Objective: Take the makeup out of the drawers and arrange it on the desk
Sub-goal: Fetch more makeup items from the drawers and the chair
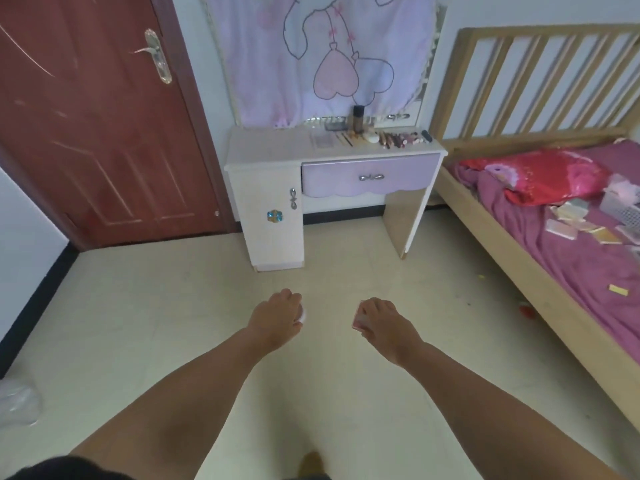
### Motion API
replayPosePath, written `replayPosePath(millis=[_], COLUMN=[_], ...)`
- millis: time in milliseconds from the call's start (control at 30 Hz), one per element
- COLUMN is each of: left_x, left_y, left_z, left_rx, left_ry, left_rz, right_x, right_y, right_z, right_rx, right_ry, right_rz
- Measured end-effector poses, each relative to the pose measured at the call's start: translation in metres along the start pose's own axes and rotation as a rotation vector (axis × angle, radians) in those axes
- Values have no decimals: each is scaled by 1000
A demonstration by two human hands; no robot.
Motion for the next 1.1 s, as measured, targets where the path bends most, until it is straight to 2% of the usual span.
replayPosePath(millis=[233, 367, 467, 567, 667, 867, 1100], left_x=[34, 63, 82, 100, 115, 191, 307], left_y=[-148, -233, -292, -346, -391, -482, -612], left_z=[58, 80, 96, 120, 130, 151, 207], left_rx=[-18, -48, -13, -53, -24, -17, -27], left_ry=[76, 72, 136, 195, 235, 252, 227], left_rz=[-17, 25, 78, 117, 136, 155, 69], right_x=[-60, -89, -110, -125, -140, -126, -98], right_y=[-136, -233, -301, -364, -423, -550, -713], right_z=[56, 85, 113, 143, 165, 185, 225], right_rx=[55, 46, 42, 57, 86, 103, 90], right_ry=[-8, 56, 45, 91, 78, 77, -9], right_rz=[-12, 80, 124, 191, 192, 277, 224])
Point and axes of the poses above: each hand's wrist, its own y-axis away from the middle knuckle, its own z-axis out of the back of the hand, x = y × z, the point moved 8 cm from there along -y, towards the middle knuckle, and after that the axes turned 11 degrees about x, right-handed, at the moved point
